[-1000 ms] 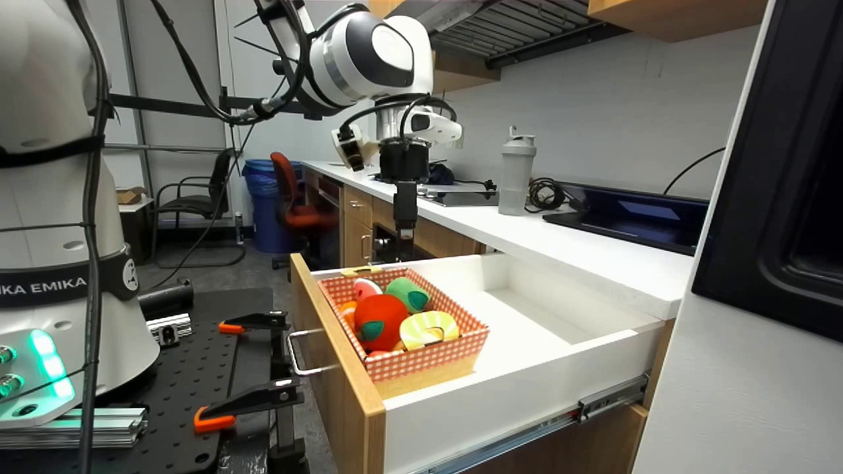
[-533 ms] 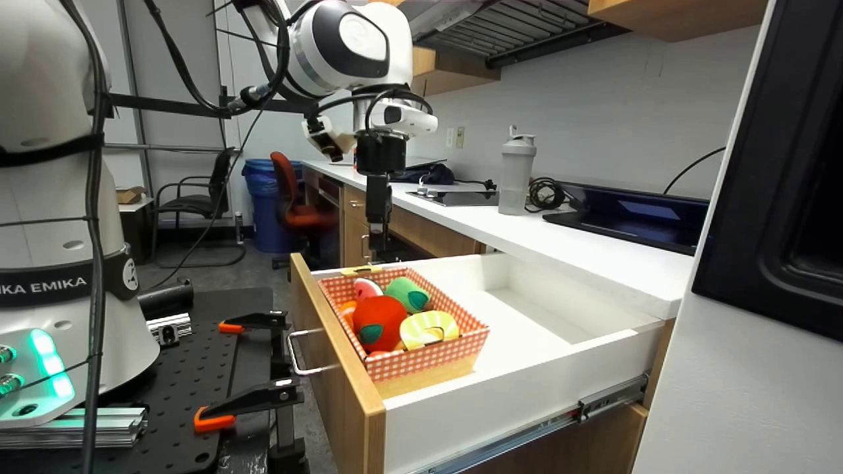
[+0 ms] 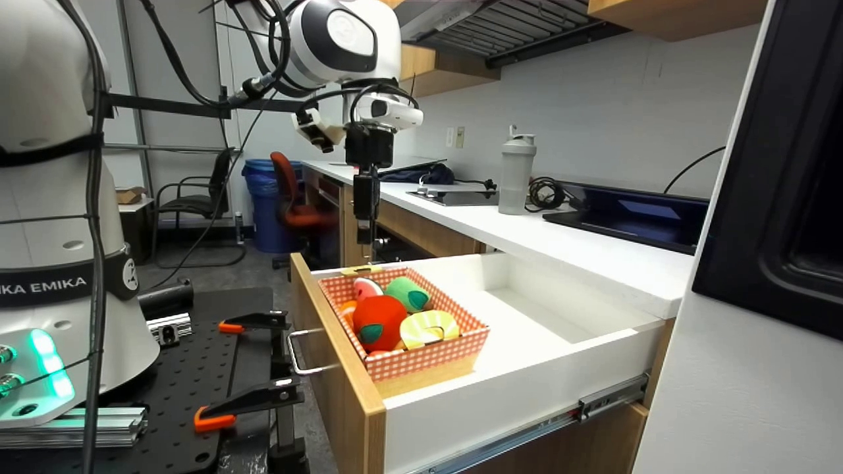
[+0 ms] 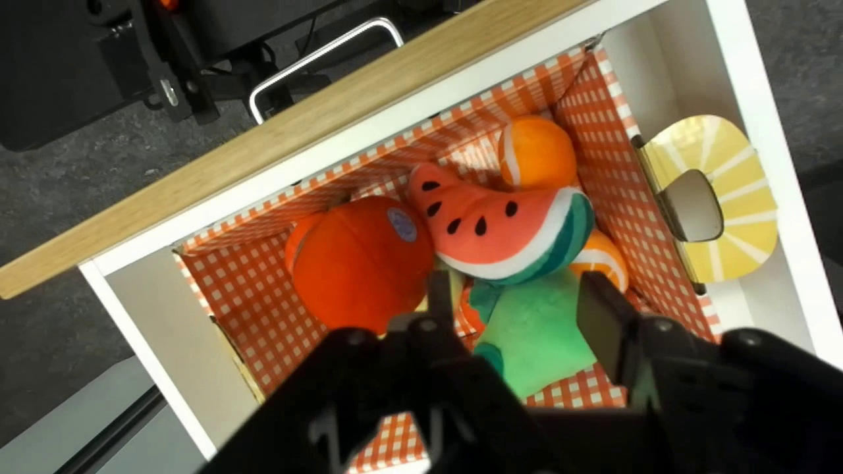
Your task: Pick up the two plush toys from the drawer, put them in the toy basket and close the top drawer.
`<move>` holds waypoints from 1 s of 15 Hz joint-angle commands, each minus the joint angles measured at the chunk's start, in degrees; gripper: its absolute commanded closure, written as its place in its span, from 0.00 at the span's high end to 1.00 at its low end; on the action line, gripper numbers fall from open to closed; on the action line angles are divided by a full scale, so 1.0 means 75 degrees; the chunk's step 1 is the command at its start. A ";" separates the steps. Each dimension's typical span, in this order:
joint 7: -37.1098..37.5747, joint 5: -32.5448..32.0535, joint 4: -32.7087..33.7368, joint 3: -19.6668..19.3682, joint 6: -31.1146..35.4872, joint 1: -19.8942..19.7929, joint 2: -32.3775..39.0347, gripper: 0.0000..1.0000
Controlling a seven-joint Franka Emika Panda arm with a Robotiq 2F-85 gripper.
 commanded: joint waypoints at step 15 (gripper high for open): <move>-0.2376 0.2661 -0.0077 -0.0027 -0.2368 0.0263 0.0554 0.00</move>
